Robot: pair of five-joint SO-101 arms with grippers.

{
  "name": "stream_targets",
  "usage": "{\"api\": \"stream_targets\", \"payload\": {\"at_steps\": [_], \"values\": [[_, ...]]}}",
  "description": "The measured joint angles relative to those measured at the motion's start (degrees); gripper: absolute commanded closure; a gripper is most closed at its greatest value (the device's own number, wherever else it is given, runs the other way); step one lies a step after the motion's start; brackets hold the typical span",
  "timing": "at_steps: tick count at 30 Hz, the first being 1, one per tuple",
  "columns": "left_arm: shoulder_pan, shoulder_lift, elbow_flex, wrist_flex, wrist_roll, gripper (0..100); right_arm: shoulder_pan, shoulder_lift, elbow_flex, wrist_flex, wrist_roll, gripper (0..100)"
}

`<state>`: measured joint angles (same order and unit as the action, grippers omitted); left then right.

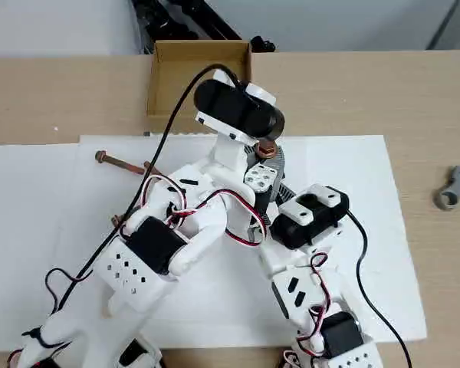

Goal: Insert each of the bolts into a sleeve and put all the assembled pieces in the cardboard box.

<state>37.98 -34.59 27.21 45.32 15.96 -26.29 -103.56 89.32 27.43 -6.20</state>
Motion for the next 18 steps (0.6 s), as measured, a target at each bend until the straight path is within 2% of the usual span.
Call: {"api": "stream_targets", "payload": {"at_steps": [4,9,18], "values": [[0.2,0.0,1.1,0.0,0.1,90,0.0,0.0,0.0,0.0,0.0,99.5],[0.0,0.0,1.2,0.0,0.4,89,0.0,0.0,0.0,0.0,-0.1,99.5],[-5.0,-0.2,1.1,2.0,0.4,88,-0.4,0.0,0.0,0.1,-0.1,99.5]]}}
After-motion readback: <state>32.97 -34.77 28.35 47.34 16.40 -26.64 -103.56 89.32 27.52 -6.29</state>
